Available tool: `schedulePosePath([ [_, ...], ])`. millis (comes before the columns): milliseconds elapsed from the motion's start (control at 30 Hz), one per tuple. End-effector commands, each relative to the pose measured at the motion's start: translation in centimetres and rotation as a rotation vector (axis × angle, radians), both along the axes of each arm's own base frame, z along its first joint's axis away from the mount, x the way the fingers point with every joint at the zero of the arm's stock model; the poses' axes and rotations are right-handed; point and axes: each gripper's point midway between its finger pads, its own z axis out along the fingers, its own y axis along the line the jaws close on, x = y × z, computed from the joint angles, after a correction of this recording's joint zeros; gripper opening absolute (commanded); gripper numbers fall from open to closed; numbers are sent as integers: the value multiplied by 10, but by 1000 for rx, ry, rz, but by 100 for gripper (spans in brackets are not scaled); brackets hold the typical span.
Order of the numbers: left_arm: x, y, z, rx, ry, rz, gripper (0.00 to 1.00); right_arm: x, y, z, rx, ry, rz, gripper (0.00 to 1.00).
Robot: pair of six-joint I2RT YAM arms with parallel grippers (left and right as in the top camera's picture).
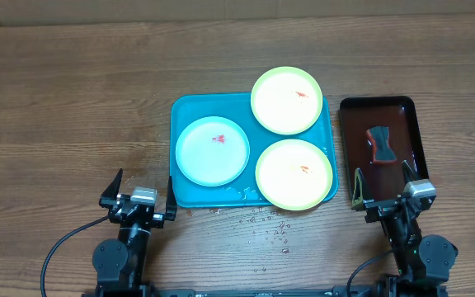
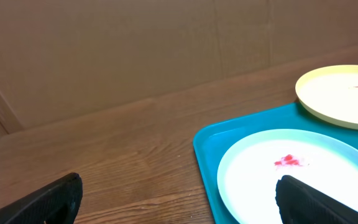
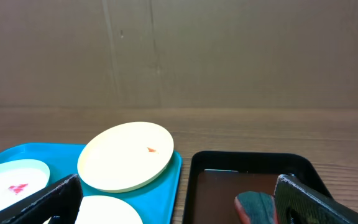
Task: Clean dirty plates on tray and stack at the side
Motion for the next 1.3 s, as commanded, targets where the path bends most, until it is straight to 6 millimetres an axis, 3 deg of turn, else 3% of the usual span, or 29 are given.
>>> schedulePosePath([
  [0,0,1,1,26,-8,1,99,0,0,-1,3,-6,-2,100],
  [233,0,2,3,27,-18,6,100,0,1,3,1,-23,2,100],
  [433,-2,-18,10,21,-48,-107,100,-3,11,7,15,-23,63,100],
  [700,-8,-26,42,15,-15,-154,100,-11,12,48,30,-11,62,100],
  [900,-3,-36,65,-15,161,-217,100,-8,12,77,47,89,60,100],
  [1067,20,-38,82,-45,352,-233,100,1,10,98,63,209,59,100],
  [1267,54,-42,88,-103,645,-257,100,22,6,99,47,466,62,100],
])
